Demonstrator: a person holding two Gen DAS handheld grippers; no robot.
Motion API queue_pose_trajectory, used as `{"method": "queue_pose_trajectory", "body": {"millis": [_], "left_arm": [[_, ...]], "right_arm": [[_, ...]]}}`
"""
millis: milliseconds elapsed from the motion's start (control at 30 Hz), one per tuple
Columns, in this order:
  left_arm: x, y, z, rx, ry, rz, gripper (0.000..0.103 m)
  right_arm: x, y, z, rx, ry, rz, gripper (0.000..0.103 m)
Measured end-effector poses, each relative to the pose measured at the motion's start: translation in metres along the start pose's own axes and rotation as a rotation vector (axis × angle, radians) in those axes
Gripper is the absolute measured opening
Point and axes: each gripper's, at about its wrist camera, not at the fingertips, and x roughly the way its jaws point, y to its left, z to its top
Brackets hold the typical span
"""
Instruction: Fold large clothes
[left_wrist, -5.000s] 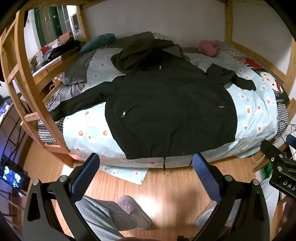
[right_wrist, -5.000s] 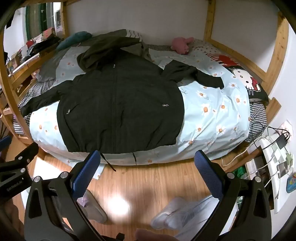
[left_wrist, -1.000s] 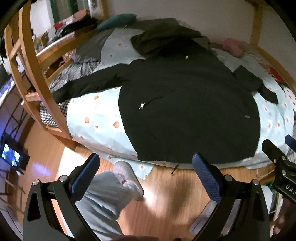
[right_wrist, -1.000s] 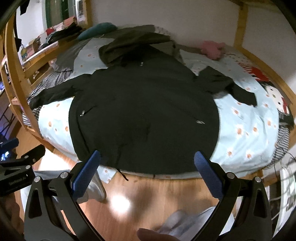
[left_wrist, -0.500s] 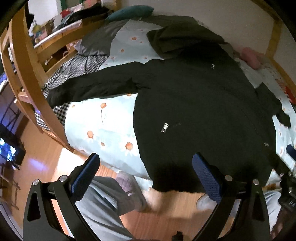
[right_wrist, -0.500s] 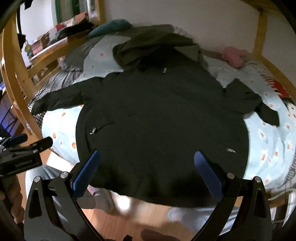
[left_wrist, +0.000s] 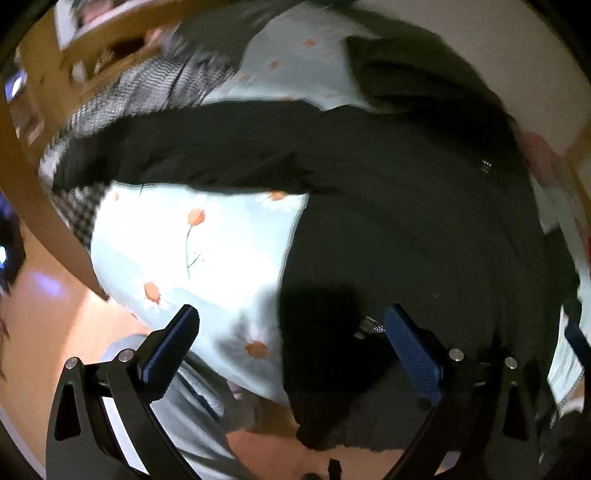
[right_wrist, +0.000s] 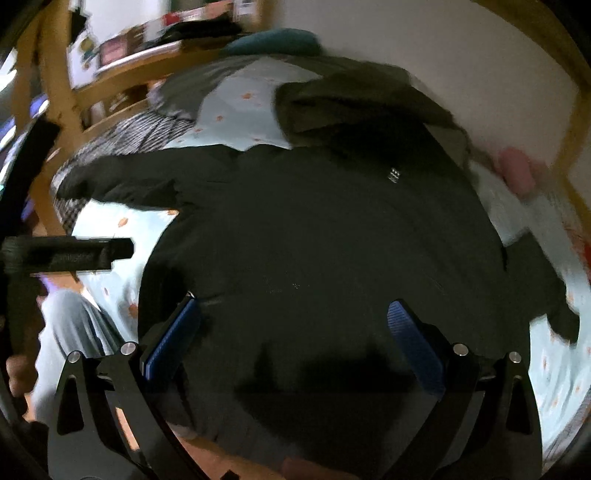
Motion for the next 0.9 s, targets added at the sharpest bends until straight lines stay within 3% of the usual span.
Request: {"method": "queue_pose_trajectory", "body": {"millis": [200,367,467,533,700,867,900], "left_arm": [[0.040,0.051,0.030,-0.148,0.006,-0.032,0.098],[0.062,0.100,0.061,-0.324,-0.083,-0.178,0.098],[0.080,0.125,0.075,-0.440,-0.106,-0.204,0.098],[0.091,0.133,0.087,-0.458,-0.117,-0.229,0.098],[0.103,0.148,0.112,-0.453,-0.216,-0.270,0.098],[0.123,0.172,0.128,-0.526,-0.227,-0.433,0.098],[0.123,0.176,0.128,-0.535,-0.238,-0.452,0.098]], "right_arm": [[0.043,0.056,0.019,-0.217,-0.064,0.118,0.100],[0.071,0.102,0.035,-0.406,-0.217,0.100,0.100],[0.094,0.128,0.045,-0.518,-0.271,0.093,0.100],[0.103,0.143,0.047,-0.586,-0.319,0.092,0.100],[0.143,0.184,0.064,-0.759,-0.421,-0.043,0.100],[0.192,0.223,0.081,-0.948,-0.448,-0.141,0.100],[0.200,0.231,0.083,-0.990,-0.451,-0.121,0.100]]}}
